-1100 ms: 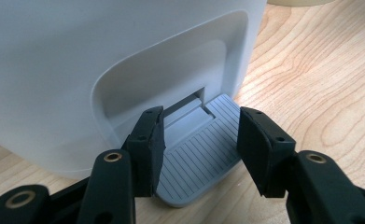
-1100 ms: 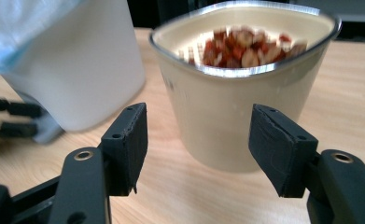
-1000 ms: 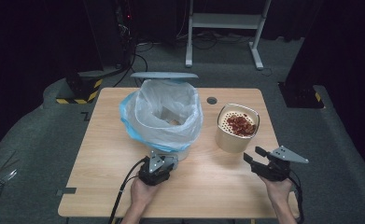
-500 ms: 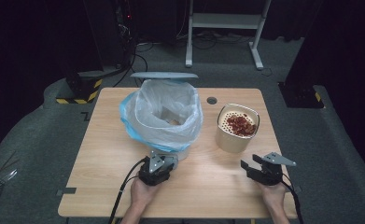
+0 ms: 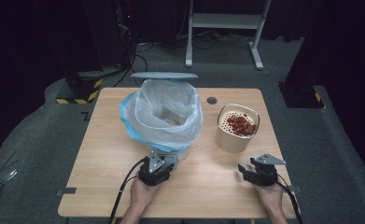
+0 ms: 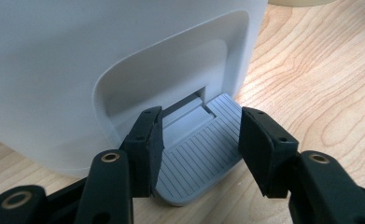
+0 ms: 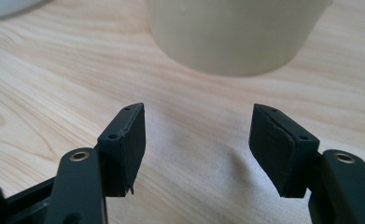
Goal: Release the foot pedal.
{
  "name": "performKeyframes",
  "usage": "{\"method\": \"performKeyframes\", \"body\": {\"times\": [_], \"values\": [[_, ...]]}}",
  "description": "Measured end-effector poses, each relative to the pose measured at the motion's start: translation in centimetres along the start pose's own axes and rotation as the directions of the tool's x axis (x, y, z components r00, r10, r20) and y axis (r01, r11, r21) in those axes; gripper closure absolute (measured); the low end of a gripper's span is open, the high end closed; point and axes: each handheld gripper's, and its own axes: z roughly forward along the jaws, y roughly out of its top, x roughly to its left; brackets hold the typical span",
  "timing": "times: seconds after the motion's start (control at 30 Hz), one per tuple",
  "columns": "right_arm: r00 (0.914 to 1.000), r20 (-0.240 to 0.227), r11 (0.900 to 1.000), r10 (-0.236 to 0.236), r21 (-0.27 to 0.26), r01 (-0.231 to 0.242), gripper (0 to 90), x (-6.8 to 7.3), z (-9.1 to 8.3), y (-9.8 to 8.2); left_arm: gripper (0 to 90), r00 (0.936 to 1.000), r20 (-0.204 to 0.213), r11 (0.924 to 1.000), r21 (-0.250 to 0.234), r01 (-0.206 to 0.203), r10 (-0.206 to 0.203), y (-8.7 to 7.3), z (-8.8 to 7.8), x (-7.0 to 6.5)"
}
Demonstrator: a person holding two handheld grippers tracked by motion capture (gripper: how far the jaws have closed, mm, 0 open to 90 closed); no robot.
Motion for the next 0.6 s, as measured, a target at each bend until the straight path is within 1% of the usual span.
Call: {"method": "performKeyframes", "body": {"times": [0.07, 0.1, 0.17, 0.5, 0.53, 0.6], "values": [[0.9999, 0.01, 1.0, -0.011, 0.022, 0.01, 36.9, 0.1, 0.37, -0.27, 49.7, 1.0, 0.001, 1.0, -0.001, 0.0, 0.0, -0.01, -0.02, 0.02], [0.9997, 0.018, 0.999, -0.017, 0.048, 0.016, 35.7, 0.14, 0.58, -0.31, 49.4, 1.0, -0.001, 1.0, 0.0, -0.001, 0.001, -0.02, -0.04, 0.01], [0.9996, 0.023, 0.999, -0.015, 0.051, 0.014, 35.8, 0.09, 0.63, -0.3, 48.4, 1.0, -0.005, 1.0, 0.001, -0.006, 0.006, -0.03, -0.08, 0.04], [0.9995, 0.03, 0.998, -0.007, 0.056, 0.005, 32.6, 0.05, 0.85, -0.13, 47.4, 1.0, 0.0, 1.0, -0.002, 0.005, -0.005, -0.06, -0.14, 0.1], [0.9995, 0.03, 0.998, -0.007, 0.057, 0.005, 32.6, 0.06, 0.86, -0.12, 47.1, 1.0, -0.004, 1.0, -0.003, -0.001, 0.0, -0.05, -0.17, 0.16], [0.9995, 0.032, 0.998, -0.005, 0.057, 0.004, 32.2, 0.07, 0.86, -0.12, 46.2, 0.9998, 0.008, 0.9998, -0.006, 0.018, -0.018, -0.06, -0.18, 0.18]]}}
